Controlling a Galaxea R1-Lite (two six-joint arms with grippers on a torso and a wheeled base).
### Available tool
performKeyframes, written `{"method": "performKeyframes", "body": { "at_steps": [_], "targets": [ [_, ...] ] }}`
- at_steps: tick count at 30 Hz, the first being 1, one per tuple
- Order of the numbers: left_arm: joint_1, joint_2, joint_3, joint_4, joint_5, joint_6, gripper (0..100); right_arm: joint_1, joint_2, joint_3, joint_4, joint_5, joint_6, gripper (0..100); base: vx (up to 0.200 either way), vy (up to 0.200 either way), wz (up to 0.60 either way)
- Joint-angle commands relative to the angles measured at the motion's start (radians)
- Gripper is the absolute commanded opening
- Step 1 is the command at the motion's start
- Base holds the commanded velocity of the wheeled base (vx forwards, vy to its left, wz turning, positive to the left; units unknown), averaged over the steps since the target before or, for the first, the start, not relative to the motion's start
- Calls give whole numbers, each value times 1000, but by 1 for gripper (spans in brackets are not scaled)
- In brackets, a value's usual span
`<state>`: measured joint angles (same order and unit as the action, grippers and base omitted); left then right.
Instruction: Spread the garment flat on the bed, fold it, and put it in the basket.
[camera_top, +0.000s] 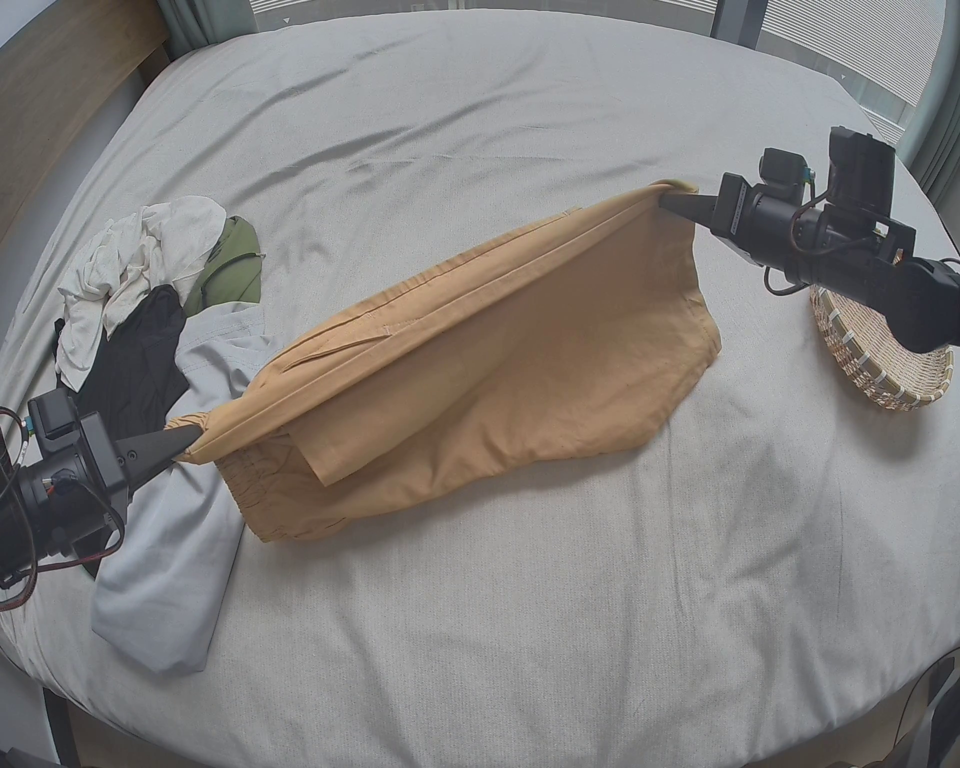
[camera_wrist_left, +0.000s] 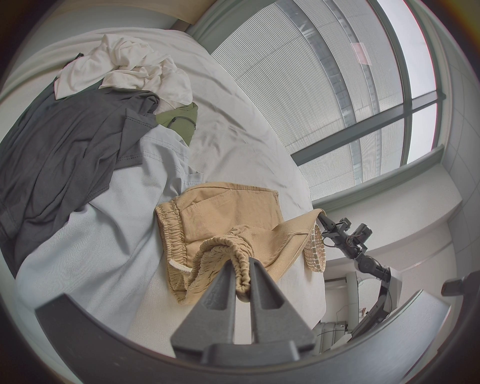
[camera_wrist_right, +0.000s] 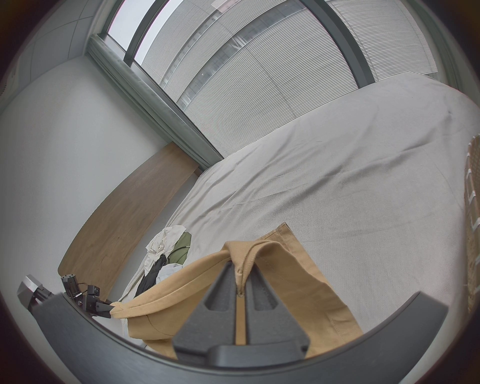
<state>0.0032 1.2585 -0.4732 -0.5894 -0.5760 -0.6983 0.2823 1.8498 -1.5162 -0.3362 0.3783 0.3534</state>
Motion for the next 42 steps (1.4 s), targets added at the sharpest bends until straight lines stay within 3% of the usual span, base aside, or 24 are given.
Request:
{"method": "performKeyframes", "body": {
  "at_steps": [1,9,10,18,23,27,31,32,36,42],
  "targets": [
    [6,41,1,-7,2,-13,0,12,89,-64,-7,1,1,0,0,0,0],
    [4,87,1,-7,2,-15,0,21,157,-110,-47,-1,1,0,0,0,0],
    [6,98,1,-7,4,-15,100,21,163,-110,-69,-1,4,100,0,0,0],
    [67,148,-15,-18,33,-10,100,20,161,-81,-133,-55,16,100,0,0,0],
    [78,110,5,-27,30,-10,100,5,45,74,-122,-59,18,100,0,0,0],
    [50,5,48,-23,15,-18,100,-26,-64,315,-132,-58,32,100,0,0,0],
    [11,-31,70,-21,16,-20,100,-42,-109,432,-135,-53,70,100,0,0,0],
    [6,-45,74,-20,16,-20,100,-60,-121,481,-135,-55,125,100,0,0,0],
    [4,-50,73,-21,16,-20,100,-63,-118,539,-161,-55,211,100,0,0,0],
    [-3,-53,77,-20,16,-20,100,-58,-67,596,-268,-59,226,100,0,0,0]
  ]
}}
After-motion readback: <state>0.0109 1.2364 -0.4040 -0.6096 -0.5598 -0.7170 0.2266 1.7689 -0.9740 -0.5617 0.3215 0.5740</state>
